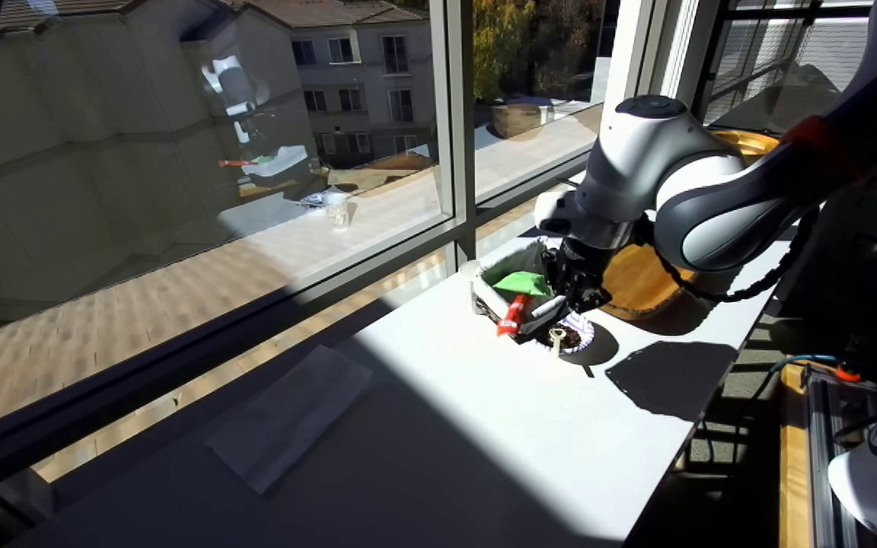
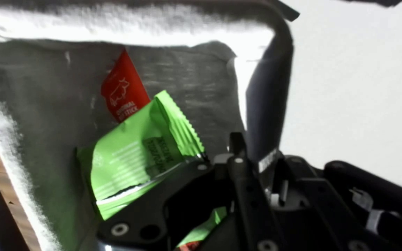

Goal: Remove the brown basket from the wooden tray and put it on the table

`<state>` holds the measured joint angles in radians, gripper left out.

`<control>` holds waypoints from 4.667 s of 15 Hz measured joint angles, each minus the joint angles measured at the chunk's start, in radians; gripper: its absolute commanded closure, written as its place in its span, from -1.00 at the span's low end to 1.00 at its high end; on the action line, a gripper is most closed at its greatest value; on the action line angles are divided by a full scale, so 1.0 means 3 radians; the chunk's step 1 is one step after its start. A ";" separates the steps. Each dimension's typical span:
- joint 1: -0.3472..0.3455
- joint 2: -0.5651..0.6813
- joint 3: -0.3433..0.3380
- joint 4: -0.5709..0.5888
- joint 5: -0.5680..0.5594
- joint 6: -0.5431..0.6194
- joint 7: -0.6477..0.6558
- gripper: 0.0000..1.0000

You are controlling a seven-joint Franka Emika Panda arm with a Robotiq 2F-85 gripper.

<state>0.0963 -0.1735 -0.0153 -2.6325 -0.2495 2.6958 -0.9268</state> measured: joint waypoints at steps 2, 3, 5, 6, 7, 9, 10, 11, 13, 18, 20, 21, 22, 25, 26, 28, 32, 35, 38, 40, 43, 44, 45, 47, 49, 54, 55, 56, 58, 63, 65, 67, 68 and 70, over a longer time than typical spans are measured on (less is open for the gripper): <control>0.0000 0.0000 0.0000 0.0000 0.0000 0.0000 -0.0003 0.93; 0.0002 0.0007 0.0000 0.0001 0.0016 0.0016 -0.0030 0.93; 0.0020 0.0070 -0.0013 0.0009 0.0157 0.0167 -0.0231 0.93; 0.0049 0.0134 -0.0042 0.0029 0.0311 0.0278 -0.0431 0.93; 0.0086 0.0215 -0.0075 0.0063 0.0512 0.0383 -0.0680 0.93; 0.0201 0.0395 -0.0174 0.0198 0.0927 0.0450 -0.1185 0.93; 0.0221 0.0487 -0.0178 0.0288 0.1146 0.0450 -0.1434 0.93; 0.0228 0.0582 -0.0176 0.0394 0.1351 0.0431 -0.1689 0.93; 0.0218 0.0772 -0.0175 0.0634 0.1691 0.0334 -0.2164 0.93; -0.0199 0.1271 0.0093 0.1276 0.1810 -0.0035 -0.2664 0.93; -0.0312 0.1479 0.0168 0.1491 0.1750 -0.0122 -0.2690 0.93; -0.0341 0.1580 0.0194 0.1584 0.1695 -0.0149 -0.2689 0.93; -0.0365 0.1678 0.0222 0.1672 0.1639 -0.0176 -0.2687 0.93; -0.0397 0.1932 0.0295 0.1905 0.1467 -0.0244 -0.2659 0.93; -0.0401 0.2000 0.0309 0.1970 0.1412 -0.0256 -0.2633 0.93; -0.0410 0.2111 0.0319 0.2074 0.1318 -0.0284 -0.2583 0.93; -0.0470 0.2255 0.0342 0.2205 0.1244 -0.0299 -0.2546 0.93; -0.0539 0.2332 0.0396 0.2267 0.1244 -0.0299 -0.2546 0.93; -0.0561 0.2399 0.0408 0.2310 0.1225 -0.0299 -0.2541 0.93; -0.0566 0.2436 0.0408 0.2323 0.1194 -0.0301 -0.2517 0.93; -0.0568 0.2473 0.0408 0.2324 0.1147 -0.0301 -0.2471 0.93; -0.0568 0.2481 0.0408 0.2325 0.1139 -0.0302 -0.2465 0.21; -0.0568 0.2486 0.0408 0.2326 0.1128 -0.0309 -0.2455 0.17; -0.0566 0.2486 0.0408 0.2339 0.1080 -0.0360 -0.2407 -0.08; -0.0560 0.2472 0.0409 0.2391 0.1008 -0.0442 -0.2362 -0.38; -0.0535 0.2289 0.0450 0.2495 0.0950 -0.0704 -0.2289 -1.00; -0.0527 0.2225 0.0466 0.2495 0.0950 -0.0765 -0.2233 -1.00; -0.0510 0.2160 0.0473 0.2493 0.0950 -0.0832 -0.2148 -1.00; -0.0475 0.2029 0.0487 0.2476 0.0953 -0.0927 -0.1995 -1.00; -0.0379 0.1680 0.0433 0.2340 0.0934 -0.1153 -0.1263 -1.00; -0.0359 0.1482 0.0395 0.2217 0.0918 -0.1290 -0.0892 -1.00; -0.0361 0.1229 0.0351 0.2018 0.0916 -0.1384 -0.0558 -1.00; -0.0362 0.1076 0.0318 0.1889 0.0893 -0.1421 -0.0391 -1.00; -0.0364 0.0748 0.0247 0.1594 0.0834 -0.1493 -0.0062 -1.00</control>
<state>-0.0128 0.0510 0.0588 -2.1543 0.0009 2.2480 -0.9455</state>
